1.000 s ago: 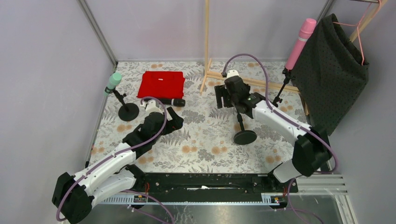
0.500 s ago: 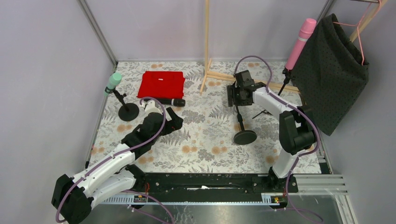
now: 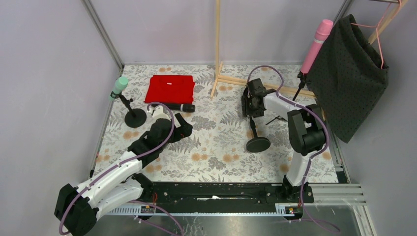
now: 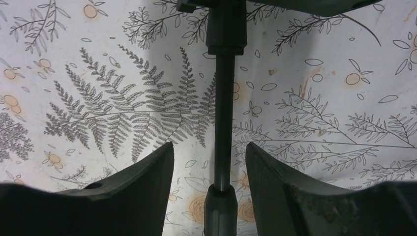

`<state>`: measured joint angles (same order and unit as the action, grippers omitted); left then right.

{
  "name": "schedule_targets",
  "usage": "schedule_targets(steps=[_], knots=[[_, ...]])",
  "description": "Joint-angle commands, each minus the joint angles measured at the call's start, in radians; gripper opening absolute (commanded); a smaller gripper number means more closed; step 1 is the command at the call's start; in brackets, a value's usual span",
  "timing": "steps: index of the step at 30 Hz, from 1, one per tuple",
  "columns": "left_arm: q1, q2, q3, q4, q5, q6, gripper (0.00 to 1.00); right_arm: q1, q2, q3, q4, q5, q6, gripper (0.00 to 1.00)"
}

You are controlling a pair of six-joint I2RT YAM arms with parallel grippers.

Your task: Attach the microphones to the stand

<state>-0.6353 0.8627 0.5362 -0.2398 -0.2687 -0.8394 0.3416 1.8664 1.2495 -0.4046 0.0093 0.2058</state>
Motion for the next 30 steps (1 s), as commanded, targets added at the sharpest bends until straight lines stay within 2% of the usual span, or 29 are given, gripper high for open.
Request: schedule_targets(steps=[1,15,19,25,28,30], knots=[[0.008,-0.009,0.004,0.018,0.008,-0.006,0.99,-0.012,0.026,0.002,0.028,-0.003,-0.009,0.60],[0.014,-0.014,-0.001,0.013,0.007,-0.006,0.99,-0.015,0.076,-0.015,0.063,0.005,-0.025,0.50],[0.017,-0.021,-0.001,0.006,0.005,-0.002,0.99,-0.016,0.065,-0.025,0.084,-0.004,-0.023,0.37],[0.021,-0.027,-0.007,0.004,0.002,-0.003,0.99,-0.015,-0.003,-0.047,0.126,-0.060,-0.027,0.11],[0.022,-0.031,-0.006,0.000,0.002,-0.004,0.99,-0.014,-0.062,-0.058,0.144,-0.083,-0.033,0.02],[0.022,-0.037,-0.007,-0.006,-0.003,-0.005,0.99,-0.013,-0.107,-0.066,0.155,-0.101,-0.034,0.00]])
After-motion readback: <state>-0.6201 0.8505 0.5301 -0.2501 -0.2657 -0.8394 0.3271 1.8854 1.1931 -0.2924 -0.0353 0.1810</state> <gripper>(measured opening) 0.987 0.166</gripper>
